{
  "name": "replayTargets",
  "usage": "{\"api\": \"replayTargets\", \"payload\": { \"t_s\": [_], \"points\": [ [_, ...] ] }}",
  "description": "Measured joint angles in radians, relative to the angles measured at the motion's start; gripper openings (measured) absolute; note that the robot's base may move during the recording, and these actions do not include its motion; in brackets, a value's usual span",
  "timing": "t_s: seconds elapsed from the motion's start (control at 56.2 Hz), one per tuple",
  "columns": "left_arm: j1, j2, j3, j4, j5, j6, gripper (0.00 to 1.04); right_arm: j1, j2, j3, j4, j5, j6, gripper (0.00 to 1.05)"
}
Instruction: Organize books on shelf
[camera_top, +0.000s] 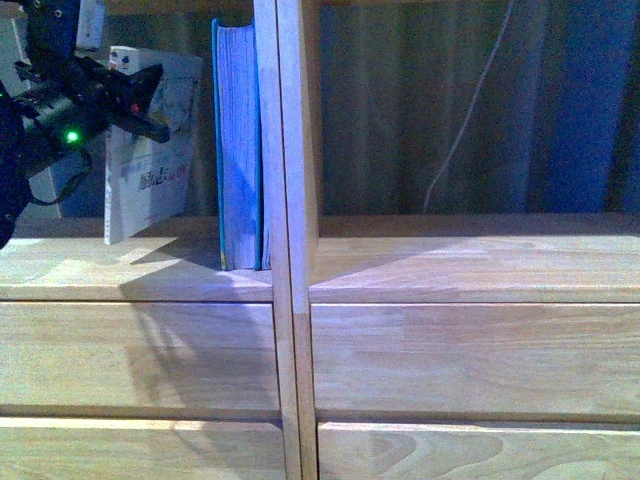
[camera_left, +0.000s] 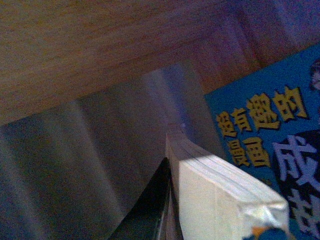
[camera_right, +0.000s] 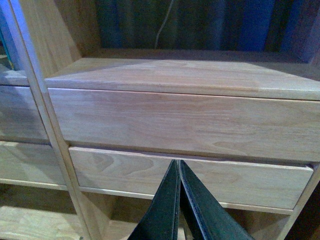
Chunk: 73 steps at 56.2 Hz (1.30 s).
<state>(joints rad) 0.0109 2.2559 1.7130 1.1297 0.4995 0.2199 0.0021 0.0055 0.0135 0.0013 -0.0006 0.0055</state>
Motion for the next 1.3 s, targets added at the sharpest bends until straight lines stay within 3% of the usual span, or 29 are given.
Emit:
{"api": "replayTargets", "payload": {
  "t_s": [0.089,0.694,1.157,1.3],
  "points": [
    [-0.023,0.021,0.011,0.0,-0.002,-0.006,0.17,0.0,0.0,0.0,0.0,0.0,-0.001,0.04],
    [-0.068,0.114,0.111,-0.031,-0.053,-0.01,0.17,0.0,0.0,0.0,0.0,0.0,-0.001,0.99],
    [-0.1,0.159,0.193,-0.08,-0.164,-0.069,0.17,0.0,0.0,0.0,0.0,0.0,-0.001,0.98],
    [-0.117,0.159,0.194,-0.1,-0.17,-0.086,0.4,0.0,0.0,0.0,0.0,0.0,-0.001,0.98]
  ]
}}
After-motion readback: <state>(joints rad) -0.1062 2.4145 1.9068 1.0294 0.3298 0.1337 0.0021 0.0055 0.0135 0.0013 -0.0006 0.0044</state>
